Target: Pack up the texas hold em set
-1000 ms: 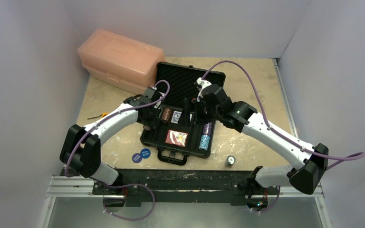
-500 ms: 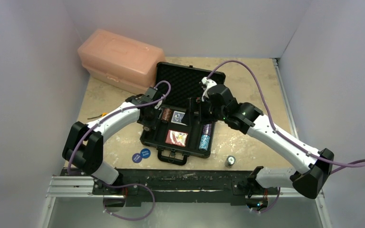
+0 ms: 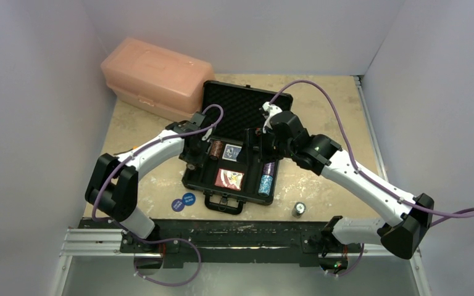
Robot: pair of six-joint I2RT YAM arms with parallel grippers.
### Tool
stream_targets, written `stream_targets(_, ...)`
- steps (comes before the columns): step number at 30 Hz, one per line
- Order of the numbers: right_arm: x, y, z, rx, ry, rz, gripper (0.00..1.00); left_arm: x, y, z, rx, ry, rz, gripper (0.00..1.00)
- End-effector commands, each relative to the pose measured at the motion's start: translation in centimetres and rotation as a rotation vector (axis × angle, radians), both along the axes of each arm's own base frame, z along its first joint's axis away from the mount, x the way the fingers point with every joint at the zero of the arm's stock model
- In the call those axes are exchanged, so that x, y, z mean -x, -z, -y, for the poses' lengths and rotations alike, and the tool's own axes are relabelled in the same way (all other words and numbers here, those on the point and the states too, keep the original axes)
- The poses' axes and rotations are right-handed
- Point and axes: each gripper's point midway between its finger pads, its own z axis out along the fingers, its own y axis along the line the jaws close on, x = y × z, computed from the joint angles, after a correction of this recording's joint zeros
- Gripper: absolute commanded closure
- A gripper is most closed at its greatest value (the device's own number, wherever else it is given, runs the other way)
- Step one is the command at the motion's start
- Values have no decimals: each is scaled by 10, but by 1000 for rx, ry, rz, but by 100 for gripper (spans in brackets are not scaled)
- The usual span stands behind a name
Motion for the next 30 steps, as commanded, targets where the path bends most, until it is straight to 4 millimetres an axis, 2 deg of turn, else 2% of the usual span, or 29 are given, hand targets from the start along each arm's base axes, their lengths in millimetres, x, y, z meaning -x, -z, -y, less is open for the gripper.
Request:
stream_targets(1, -3, -9, 0, -27, -1, 41, 9, -20, -18, 6, 43, -28, 71, 75)
stream_targets(6, -3, -9, 1, -26, 1, 40, 9, -20, -19, 5, 44, -33, 78, 58)
stream_targets(9, -2, -9, 2, -26, 3, 40, 9, -19, -23, 5, 56, -34, 94, 43)
stream_targets(15, 0, -11, 5, -28, 12, 38, 9, -17, -30, 3, 60, -30, 111, 31)
stream_targets(23, 3, -16, 9, -38, 28, 38, 9, -3, -50, -1, 108, -20, 170, 32)
stream_targets(30, 5, -19, 10, -55, 33, 31, 9, 22, -53, -7, 144, -24, 165, 53)
